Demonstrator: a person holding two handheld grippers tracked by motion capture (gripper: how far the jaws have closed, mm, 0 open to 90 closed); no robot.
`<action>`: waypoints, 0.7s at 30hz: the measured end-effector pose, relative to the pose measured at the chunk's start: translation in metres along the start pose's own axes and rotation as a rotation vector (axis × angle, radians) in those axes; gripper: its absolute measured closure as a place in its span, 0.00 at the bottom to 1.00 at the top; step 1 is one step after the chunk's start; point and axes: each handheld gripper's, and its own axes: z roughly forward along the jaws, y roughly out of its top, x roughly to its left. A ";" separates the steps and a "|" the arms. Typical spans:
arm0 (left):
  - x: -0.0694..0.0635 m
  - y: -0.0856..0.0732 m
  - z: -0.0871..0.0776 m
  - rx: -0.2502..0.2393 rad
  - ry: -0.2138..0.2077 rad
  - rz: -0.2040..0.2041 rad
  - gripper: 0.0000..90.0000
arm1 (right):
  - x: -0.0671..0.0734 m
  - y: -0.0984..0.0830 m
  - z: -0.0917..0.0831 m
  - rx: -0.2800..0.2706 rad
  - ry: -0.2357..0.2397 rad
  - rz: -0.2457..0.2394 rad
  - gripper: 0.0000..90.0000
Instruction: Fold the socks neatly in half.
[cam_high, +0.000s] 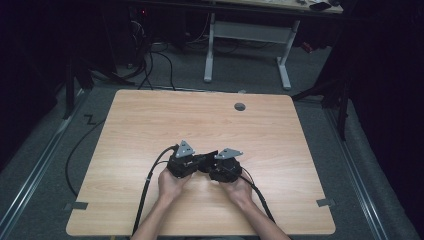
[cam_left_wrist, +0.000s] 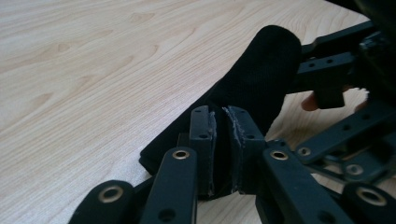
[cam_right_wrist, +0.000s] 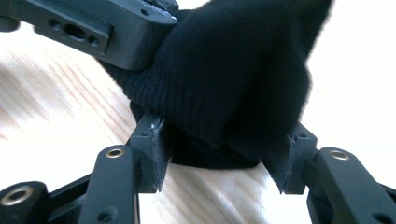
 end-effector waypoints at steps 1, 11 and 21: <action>0.000 0.000 0.000 -0.003 0.001 -0.001 0.89 | -0.001 -0.001 -0.004 0.000 0.003 -0.003 0.49; -0.003 0.001 -0.003 -0.005 -0.010 0.006 0.81 | -0.007 0.012 -0.075 -0.145 0.058 -0.014 0.79; -0.008 0.003 -0.022 -0.066 -0.017 0.001 0.75 | -0.006 0.043 -0.045 -0.039 0.037 -0.017 0.86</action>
